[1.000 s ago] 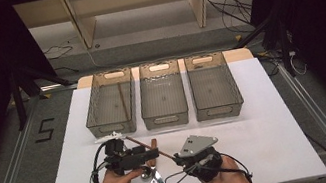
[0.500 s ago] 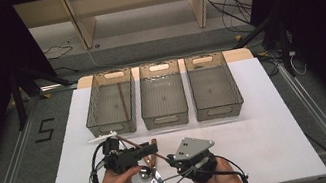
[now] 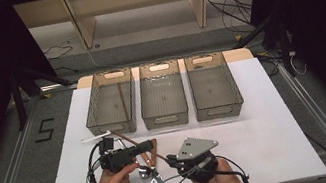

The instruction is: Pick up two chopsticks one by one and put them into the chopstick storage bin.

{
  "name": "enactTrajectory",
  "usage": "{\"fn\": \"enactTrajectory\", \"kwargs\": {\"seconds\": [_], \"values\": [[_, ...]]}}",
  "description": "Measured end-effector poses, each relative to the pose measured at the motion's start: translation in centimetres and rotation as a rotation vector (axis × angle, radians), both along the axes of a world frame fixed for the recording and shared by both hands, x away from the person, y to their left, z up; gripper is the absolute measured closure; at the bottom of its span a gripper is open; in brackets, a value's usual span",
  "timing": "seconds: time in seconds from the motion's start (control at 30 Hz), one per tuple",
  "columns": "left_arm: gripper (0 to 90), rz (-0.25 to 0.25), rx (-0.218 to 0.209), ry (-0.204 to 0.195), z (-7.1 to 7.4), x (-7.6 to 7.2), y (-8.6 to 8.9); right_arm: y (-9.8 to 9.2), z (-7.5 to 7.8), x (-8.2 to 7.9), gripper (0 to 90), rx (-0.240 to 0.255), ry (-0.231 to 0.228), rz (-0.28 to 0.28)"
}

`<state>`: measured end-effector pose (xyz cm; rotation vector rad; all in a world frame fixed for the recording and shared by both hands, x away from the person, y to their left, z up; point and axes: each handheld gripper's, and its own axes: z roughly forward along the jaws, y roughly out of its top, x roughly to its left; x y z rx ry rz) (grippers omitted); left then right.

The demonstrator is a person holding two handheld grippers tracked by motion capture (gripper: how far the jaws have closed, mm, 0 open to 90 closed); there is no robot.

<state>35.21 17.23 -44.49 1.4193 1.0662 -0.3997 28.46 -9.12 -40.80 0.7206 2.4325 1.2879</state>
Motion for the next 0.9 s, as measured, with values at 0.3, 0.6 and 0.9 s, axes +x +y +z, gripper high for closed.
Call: {"fn": "enactTrajectory", "kwargs": {"seconds": [0.3,0.6,0.9], "values": [[83.8,-0.033,-0.058,0.004,0.2,0.1,0.5,0.1,-0.5,0.3,78.8,-0.012,0.033,0.007],[83.8,0.024,0.023,-0.051,1.6,0.7,2.1,-1.5,-0.4,0.2,50.0,0.029,0.03,-0.005],[83.7,0.109,0.092,-0.094,3.6,2.9,5.6,-4.0,-1.9,0.6,33.3,0.087,0.065,-0.046]]}}
